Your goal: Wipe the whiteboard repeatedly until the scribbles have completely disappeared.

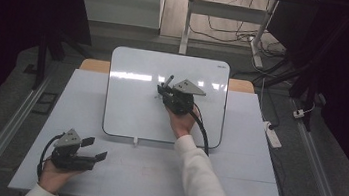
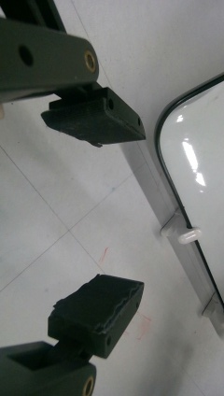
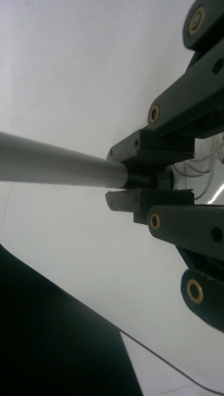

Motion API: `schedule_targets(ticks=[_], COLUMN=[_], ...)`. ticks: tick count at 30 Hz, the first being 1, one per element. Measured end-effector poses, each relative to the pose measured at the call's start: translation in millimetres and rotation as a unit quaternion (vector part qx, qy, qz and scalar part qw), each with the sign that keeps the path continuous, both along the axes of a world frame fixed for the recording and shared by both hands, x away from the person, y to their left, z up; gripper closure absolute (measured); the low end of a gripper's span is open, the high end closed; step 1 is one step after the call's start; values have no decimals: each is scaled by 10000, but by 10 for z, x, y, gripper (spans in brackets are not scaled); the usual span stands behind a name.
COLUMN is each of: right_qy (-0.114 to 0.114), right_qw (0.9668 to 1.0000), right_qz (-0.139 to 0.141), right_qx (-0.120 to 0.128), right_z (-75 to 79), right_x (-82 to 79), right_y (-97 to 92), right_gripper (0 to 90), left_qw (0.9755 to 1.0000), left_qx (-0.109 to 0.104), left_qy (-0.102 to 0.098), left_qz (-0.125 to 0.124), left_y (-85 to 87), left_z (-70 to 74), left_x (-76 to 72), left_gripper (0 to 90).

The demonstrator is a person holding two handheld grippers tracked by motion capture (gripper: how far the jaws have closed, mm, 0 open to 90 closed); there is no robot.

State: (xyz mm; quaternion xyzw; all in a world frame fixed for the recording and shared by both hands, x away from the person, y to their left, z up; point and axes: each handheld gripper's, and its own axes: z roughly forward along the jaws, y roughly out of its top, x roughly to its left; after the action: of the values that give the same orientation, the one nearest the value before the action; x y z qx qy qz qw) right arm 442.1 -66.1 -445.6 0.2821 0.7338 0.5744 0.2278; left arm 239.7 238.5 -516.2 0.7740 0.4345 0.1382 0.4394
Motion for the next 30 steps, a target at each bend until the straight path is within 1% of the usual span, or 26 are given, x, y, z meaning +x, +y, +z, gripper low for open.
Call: schedule_targets(ticks=[1, 3, 4, 5, 8, 9, 10, 11, 12, 13, 14, 15, 16, 17, 18, 19, 20, 21, 22, 23, 24, 25, 27, 28, 29, 30], right_qy=[-33, 25, -30, -52, 15, 30, 19, 29, -17, -75, -102, -112, -106, -65, -16, -19, -20, -11, -44, -88, -93, -21, -14, -9, -3, 18], right_qw=[9999, 9987, 9979, 9978, 10000, 10000, 10000, 9997, 9988, 9980, 9979, 9988, 9998, 9998, 9996, 9996, 10000, 9997, 9986, 9976, 9976, 9985, 10000, 10000, 10000, 9999], right_qz=[25, 413, 491, 476, 69, 39, 47, 203, 383, 437, 423, 288, 34, -178, -230, -233, -68, 180, 378, 471, 478, 435, 94, 44, 27, 136], right_qx=[-92, -299, -428, -451, 6, 49, 4, -125, -295, -444, -481, -367, -160, 50, 154, 146, -5, -178, -354, -500, -492, -329, -10, 70, 80, -27], right_z=[-11, -71, -88, -85, -36, -32, -39, -56, -82, -93, -84, -60, -26, 1, 10, 0, -23, -63, -104, -123, -121, -107, -62, -53, -58, -73], right_x=[-32, -104, -128, -119, -30, -25, -50, -81, -113, -135, -121, -84, -41, -7, 10, -12, -50, -96, -141, -169, -158, -120, -58, -38, -51, -81], right_y=[36, 147, 178, 170, 10, -8, 10, 49, 90, 104, 77, 11, -72, -144, -178, -158, -100, -23, 51, 95, 93, 58, -30, -47, -27, 18], right_gripper=[779, 780, 779, 780, 779, 779, 779, 779, 779, 779, 780, 780, 780, 780, 780, 779, 780, 779, 779, 779, 780, 780, 780, 780, 780, 779], left_qw=[10000, 10000, 10000, 10000, 10000, 10000, 10000, 10000, 10000, 10000, 10000, 10000, 10000, 10000, 10000, 10000, 10000, 10000, 10000, 10000, 10000, 10000, 10000, 10000, 10000, 10000], left_qx=[-5, 16, 31, 34, -11, -11, -11, 1, 11, 22, 32, 30, 20, 12, 9, 1, 8, 19, 37, 42, 50, 57, 14, 2, 7, 19], left_qy=[10, 25, 26, 14, -4, -8, -5, 1, 18, 21, 11, 0, -5, -11, -12, -2, 9, 12, 19, 18, 7, -2, -10, -4, 2, 7], left_qz=[-3, -26, -27, -31, -15, -4, -12, -4, -18, -20, -30, -29, -28, -14, -10, -3, -10, -24, -22, -31, -32, -35, -17, -2, 1, -8], left_y=[-3, -7, -8, -7, 7, 10, 13, 10, 7, 2, -1, -2, -2, -1, 0, -1, -3, -7, -12, -15, -16, -13, -7, -5, -5, -5], left_z=[-3, -8, -8, -6, 1, 1, -1, -5, -8, -10, -8, -5, -2, 1, 2, 0, -4, -8, -9, -9, -8, -4, -1, -2, -4, -8], left_x=[7, 17, 15, 9, -8, -6, 2, 10, 16, 17, 11, 2, -4, -6, -3, 4, 13, 20, 22, 18, 12, 6, -1, 2, 9, 16], left_gripper=[250, 251, 250, 250, 250, 251, 251, 251, 251, 250, 250, 250, 251, 250, 250, 250, 250, 250, 250, 250, 250, 250, 250, 250, 251, 250])
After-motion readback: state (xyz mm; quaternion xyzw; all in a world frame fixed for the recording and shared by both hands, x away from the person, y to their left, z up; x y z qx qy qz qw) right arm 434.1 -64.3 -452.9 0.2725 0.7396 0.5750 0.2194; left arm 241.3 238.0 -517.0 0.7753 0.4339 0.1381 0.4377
